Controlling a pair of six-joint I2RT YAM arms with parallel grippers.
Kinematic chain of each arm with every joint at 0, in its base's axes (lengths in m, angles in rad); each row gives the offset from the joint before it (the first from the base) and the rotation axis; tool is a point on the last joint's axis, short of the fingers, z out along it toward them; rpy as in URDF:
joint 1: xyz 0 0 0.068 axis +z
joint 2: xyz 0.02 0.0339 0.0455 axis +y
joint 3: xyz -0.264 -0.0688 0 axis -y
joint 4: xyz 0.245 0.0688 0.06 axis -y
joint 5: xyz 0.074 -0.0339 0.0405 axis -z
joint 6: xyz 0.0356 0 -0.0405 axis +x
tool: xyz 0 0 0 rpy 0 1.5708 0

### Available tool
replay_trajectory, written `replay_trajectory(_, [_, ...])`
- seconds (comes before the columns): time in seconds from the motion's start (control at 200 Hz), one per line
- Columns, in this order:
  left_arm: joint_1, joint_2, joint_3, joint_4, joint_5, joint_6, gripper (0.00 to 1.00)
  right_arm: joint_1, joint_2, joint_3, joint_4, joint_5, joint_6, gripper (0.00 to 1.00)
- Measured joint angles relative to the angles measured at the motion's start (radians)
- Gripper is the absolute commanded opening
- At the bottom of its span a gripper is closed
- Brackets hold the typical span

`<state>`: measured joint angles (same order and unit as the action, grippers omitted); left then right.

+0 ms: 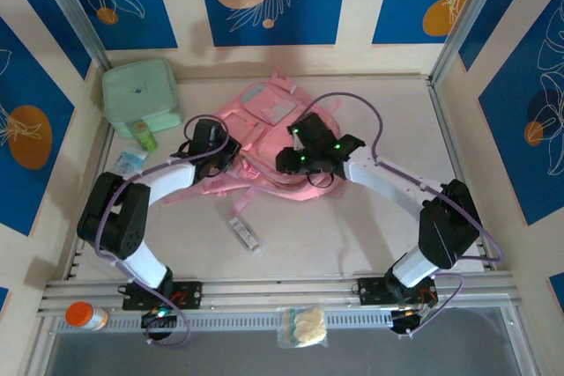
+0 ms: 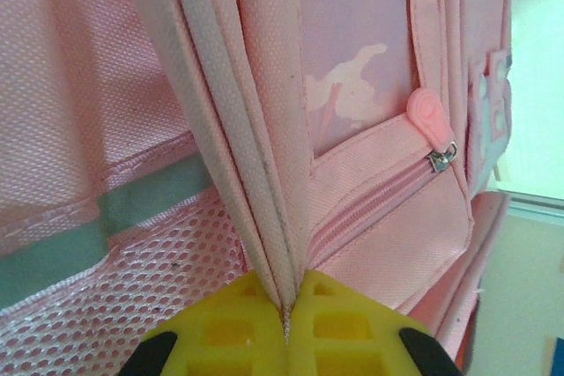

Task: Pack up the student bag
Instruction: Pick up the student bag from the top-center of the table, then zip the student bag at the top-center of the table.

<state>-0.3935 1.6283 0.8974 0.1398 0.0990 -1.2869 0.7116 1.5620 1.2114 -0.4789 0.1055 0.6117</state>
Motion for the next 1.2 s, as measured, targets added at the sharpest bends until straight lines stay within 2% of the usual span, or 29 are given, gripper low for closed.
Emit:
replay_trajectory(0.23, [-0.041,-0.023,-0.006,0.008,0.005,-0.063,0.0,0.09,0.133,0.023,0.109,0.022,-0.048,0.35])
replay_trajectory(0.56, [-0.047,-0.024,-0.013,0.028,0.008,-0.112,0.0,0.117,0.264,0.113,0.238,0.074,-0.07,0.36])
replay_trajectory(0.865, [-0.047,-0.023,-0.013,0.035,0.007,-0.126,0.0,0.129,0.335,0.158,0.245,0.16,-0.066,0.36])
replay_trajectory(0.955, [-0.047,-0.023,-0.013,0.039,0.004,-0.129,0.0,0.134,0.346,0.17,0.239,0.182,-0.061,0.31])
replay_trajectory(1.145, [-0.048,-0.023,-0.013,0.039,0.004,-0.13,0.0,0.145,0.359,0.191,0.216,0.223,-0.05,0.31])
replay_trajectory(1.2, [-0.048,-0.023,-0.013,0.04,0.004,-0.131,0.0,0.149,0.365,0.202,0.2,0.239,-0.046,0.27])
